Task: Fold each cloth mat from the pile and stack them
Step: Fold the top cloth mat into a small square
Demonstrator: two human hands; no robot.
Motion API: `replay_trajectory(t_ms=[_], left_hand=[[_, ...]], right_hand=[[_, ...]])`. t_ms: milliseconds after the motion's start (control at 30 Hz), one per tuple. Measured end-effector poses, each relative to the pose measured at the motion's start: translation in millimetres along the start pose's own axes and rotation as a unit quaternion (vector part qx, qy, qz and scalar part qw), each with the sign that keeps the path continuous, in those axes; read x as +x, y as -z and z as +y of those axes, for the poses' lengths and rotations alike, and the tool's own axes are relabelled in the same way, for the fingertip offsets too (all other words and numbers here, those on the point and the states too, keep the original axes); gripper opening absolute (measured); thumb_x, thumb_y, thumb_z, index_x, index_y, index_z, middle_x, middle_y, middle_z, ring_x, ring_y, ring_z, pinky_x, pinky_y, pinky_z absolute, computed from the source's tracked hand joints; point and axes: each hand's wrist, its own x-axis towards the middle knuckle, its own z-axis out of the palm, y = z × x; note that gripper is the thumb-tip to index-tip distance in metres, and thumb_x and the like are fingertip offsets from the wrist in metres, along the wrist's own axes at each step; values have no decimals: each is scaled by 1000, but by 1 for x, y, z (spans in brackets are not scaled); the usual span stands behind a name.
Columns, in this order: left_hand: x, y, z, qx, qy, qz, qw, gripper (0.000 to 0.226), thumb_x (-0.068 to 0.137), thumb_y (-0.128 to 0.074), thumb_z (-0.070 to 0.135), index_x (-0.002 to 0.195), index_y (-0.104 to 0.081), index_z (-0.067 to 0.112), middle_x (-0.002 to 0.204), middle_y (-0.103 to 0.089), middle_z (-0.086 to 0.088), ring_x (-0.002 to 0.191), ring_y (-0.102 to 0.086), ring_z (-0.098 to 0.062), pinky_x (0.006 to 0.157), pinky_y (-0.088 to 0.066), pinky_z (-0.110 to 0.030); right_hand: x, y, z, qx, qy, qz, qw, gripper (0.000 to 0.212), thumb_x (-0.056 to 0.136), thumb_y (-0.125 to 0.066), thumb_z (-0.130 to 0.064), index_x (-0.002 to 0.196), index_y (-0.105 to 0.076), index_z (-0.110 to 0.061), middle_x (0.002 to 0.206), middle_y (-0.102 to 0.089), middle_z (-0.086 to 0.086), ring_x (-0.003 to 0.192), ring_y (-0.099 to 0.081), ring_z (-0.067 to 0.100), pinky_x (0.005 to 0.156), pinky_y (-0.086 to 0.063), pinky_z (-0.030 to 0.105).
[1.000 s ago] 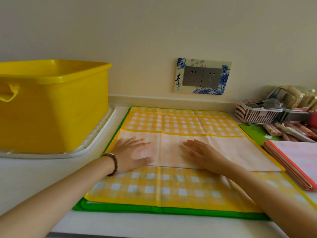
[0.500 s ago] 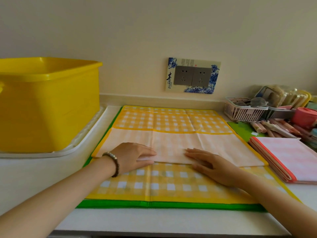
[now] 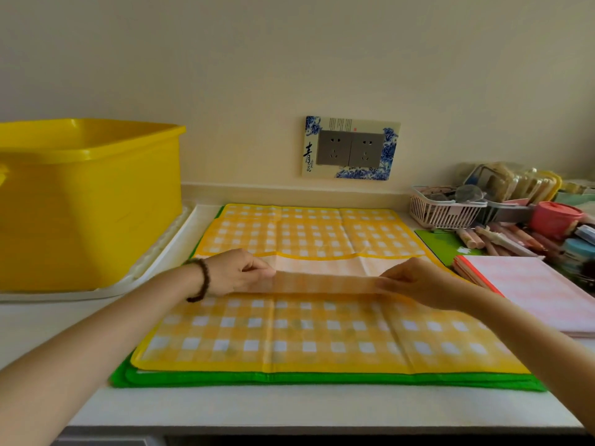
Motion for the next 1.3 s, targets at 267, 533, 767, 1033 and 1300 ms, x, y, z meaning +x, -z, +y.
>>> replay_trajectory(t_ms=[267,533,767,1033,1300], left_hand=[[-8,52,29,14,65,-157,985,35,81,-49,63,77,-74,39,88,-73,13,72,-60,7,73,-47,-10],[4,62,49,38,33,24,998,15,80,-72,29,92,-64,35,66,-64,23,61,-54,13,67,-38,-8],[5,9,61,135,-40,55,989,41,86,-61,40,126,-55,37,137,-50,13,130,-40,-5,109,-28,-21],[32,-28,34,179,33,-24,983,57,92,-35,58,145,-25,39,153,-25,13,141,-25,-11,116,-16,-34],[50,-48,9,204,55,-31,977,57,94,-22,59,147,-14,39,157,-6,14,145,-6,-10,117,-4,-40]], right_hand=[[-11,55,-33,56,-9,-165,985,25,89,-55,-41,88,-75,-26,81,-73,-7,68,-62,0,67,-50,16],[20,70,-31,42,-25,-117,992,10,80,-70,-35,80,-71,-26,76,-70,-9,66,-60,2,64,-46,14],[63,38,-7,-30,-34,-27,999,18,76,-75,-36,89,-75,-24,86,-72,-8,78,-63,6,76,-48,18],[95,6,10,19,-66,85,994,11,81,-73,-21,90,-75,-15,85,-69,0,78,-60,9,63,-44,14],[122,-21,27,39,-97,156,982,7,82,-71,-20,87,-75,-19,96,-71,0,93,-63,17,84,-48,28]])
